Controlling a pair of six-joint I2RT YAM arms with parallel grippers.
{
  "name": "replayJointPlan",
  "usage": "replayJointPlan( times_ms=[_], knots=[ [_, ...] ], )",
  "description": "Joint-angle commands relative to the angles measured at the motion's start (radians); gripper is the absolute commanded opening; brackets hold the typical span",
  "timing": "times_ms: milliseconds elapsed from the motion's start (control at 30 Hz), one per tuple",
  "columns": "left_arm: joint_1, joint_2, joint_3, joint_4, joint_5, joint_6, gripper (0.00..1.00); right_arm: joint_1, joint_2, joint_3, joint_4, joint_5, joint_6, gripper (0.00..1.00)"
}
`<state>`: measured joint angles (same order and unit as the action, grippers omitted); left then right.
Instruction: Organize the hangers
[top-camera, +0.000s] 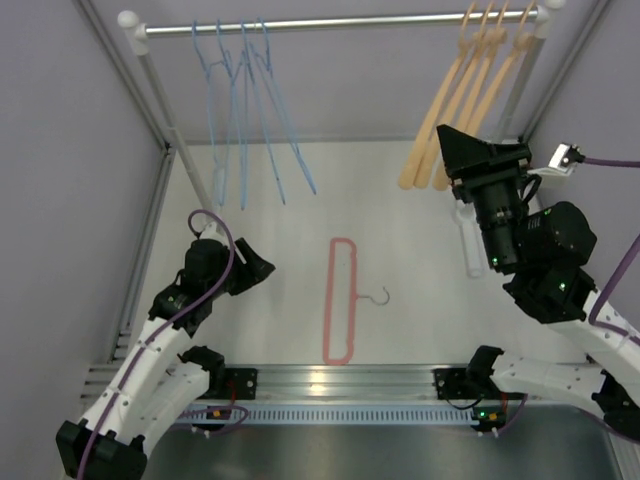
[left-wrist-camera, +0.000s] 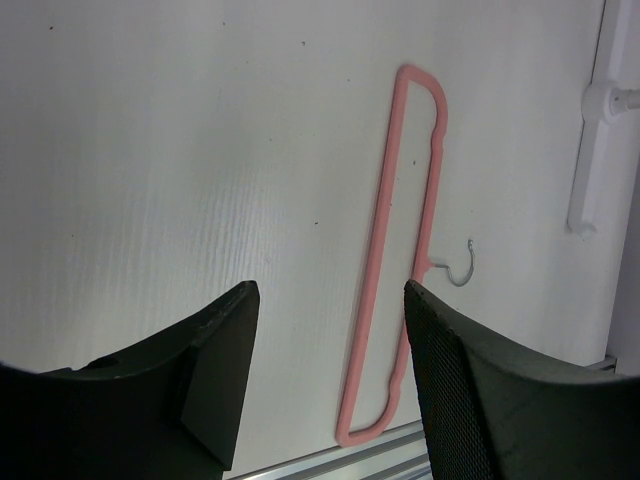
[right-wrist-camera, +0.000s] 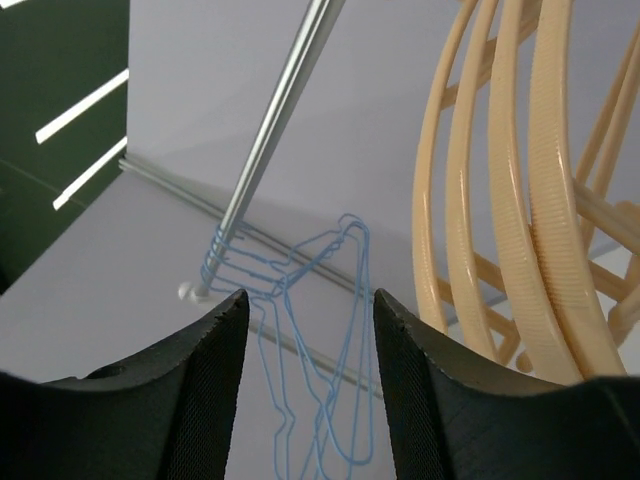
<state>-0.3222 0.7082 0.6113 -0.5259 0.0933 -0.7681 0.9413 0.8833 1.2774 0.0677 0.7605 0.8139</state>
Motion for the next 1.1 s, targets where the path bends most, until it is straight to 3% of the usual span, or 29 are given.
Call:
replayJointPlan(
  times_ms=[0,133,200,233,267,367,567,733,833,867,933,967,1000,1067],
  knots=[
    [0.006,-0.022,0.013,0.004,0.005,0.003,0.64,-0.010,0.006,0.059,-0.208,-0.141,-0.027,0.51],
    [0.005,-0.023,0.008,0.004,0.005,0.003,0.64,0.071,0.074,0.111,-0.409,-0.198,-0.096,0.50],
    [0.005,-0.021,0.007,0.004,0.003,0.003,0.64,0.149,0.097,0.105,-0.442,-0.095,-0.131,0.49],
    [0.005,-0.018,0.005,0.006,0.002,0.000,0.64,0.268,0.106,0.100,-0.457,-0.032,-0.145,0.50],
    [0.005,-0.018,0.005,0.004,0.002,-0.002,0.64,0.331,0.120,0.103,-0.468,0.114,-0.156,0.50],
    [0.005,-0.022,0.005,0.006,0.003,-0.003,0.64,0.508,0.175,0.100,-0.528,0.297,-0.147,0.50],
    [0.003,-0.010,-0.024,0.015,0.081,0.003,0.64,0.709,0.249,-0.009,-0.630,0.456,0.057,0.49],
    [-0.053,-0.019,-0.071,0.030,0.079,-0.005,0.64,0.804,0.318,-0.053,-0.891,0.496,0.405,0.48],
    [-0.212,-0.001,-0.078,0.040,-0.016,-0.051,0.65,0.826,0.312,-0.108,-1.069,0.496,0.620,0.48],
    [-0.271,0.017,-0.074,0.047,-0.114,-0.066,0.65,0.830,0.303,-0.122,-1.116,0.494,0.678,0.48],
    [-0.410,0.106,-0.052,0.073,-0.246,-0.117,0.65,0.843,0.267,-0.157,-1.212,0.487,0.813,0.48],
    [-0.540,0.150,-0.032,0.075,-0.310,-0.131,0.65,0.847,0.250,-0.197,-1.238,0.476,0.852,0.48],
    [-0.590,0.198,-0.007,0.073,-0.414,-0.140,0.65,0.852,0.218,-0.219,-1.279,0.468,0.919,0.48],
    [-0.682,0.336,0.060,0.069,-0.489,-0.157,0.65,0.869,0.192,-0.272,-1.324,0.448,0.990,0.48]
  ],
)
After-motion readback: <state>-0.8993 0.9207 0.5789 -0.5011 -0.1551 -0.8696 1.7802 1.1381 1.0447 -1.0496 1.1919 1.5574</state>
